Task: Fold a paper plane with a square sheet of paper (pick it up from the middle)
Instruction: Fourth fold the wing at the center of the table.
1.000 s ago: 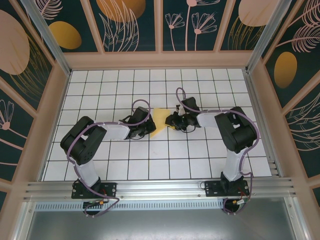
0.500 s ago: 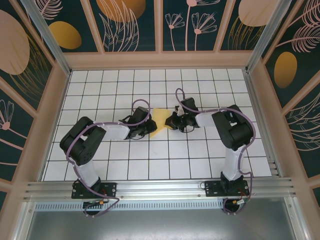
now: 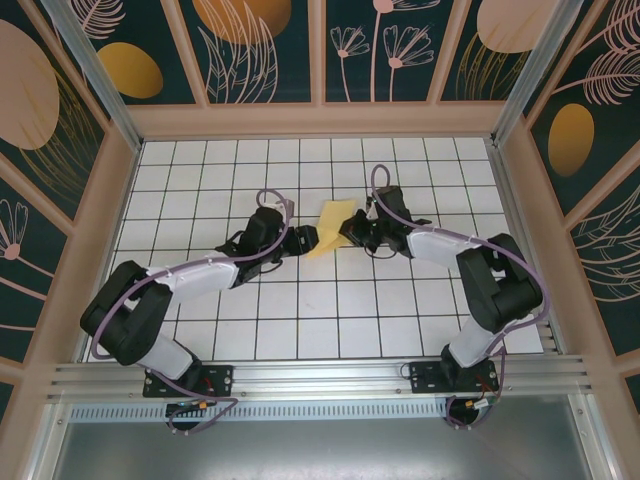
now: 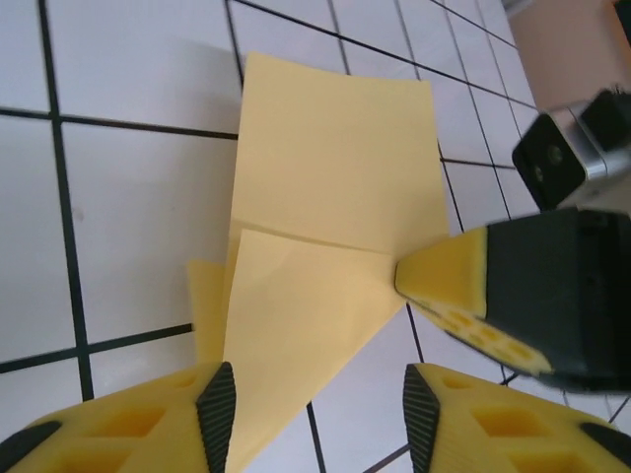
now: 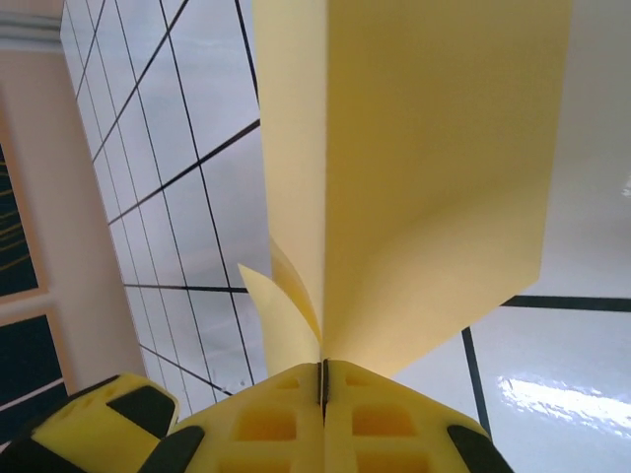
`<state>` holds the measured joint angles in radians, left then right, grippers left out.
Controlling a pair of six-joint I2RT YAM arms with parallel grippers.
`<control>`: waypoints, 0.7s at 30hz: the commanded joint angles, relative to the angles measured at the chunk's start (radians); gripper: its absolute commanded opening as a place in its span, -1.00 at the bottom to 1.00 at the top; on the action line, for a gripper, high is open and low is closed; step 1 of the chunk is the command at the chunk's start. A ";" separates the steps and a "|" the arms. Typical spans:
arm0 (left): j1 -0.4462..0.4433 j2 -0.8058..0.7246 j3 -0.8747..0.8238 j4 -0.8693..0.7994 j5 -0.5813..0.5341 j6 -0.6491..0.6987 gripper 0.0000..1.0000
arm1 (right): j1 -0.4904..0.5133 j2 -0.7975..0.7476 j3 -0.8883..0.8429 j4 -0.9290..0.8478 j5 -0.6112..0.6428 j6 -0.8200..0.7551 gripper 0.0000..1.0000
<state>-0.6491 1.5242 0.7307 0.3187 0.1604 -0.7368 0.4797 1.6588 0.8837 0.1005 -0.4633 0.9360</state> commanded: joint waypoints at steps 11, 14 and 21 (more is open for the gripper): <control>-0.020 0.048 -0.102 0.326 0.101 0.430 0.11 | 0.027 0.005 0.063 -0.116 0.066 0.137 -1.00; -0.035 0.099 -0.088 0.330 0.045 0.497 0.02 | 0.027 0.023 0.086 -0.139 0.060 0.149 -1.00; -0.071 0.174 -0.083 0.382 -0.016 0.620 -0.05 | 0.025 0.052 0.114 -0.151 0.034 0.164 -1.00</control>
<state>-0.7082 1.6825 0.6487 0.6033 0.1719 -0.2119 0.5007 1.6882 0.9638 -0.0170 -0.4129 1.0801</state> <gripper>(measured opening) 0.481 0.052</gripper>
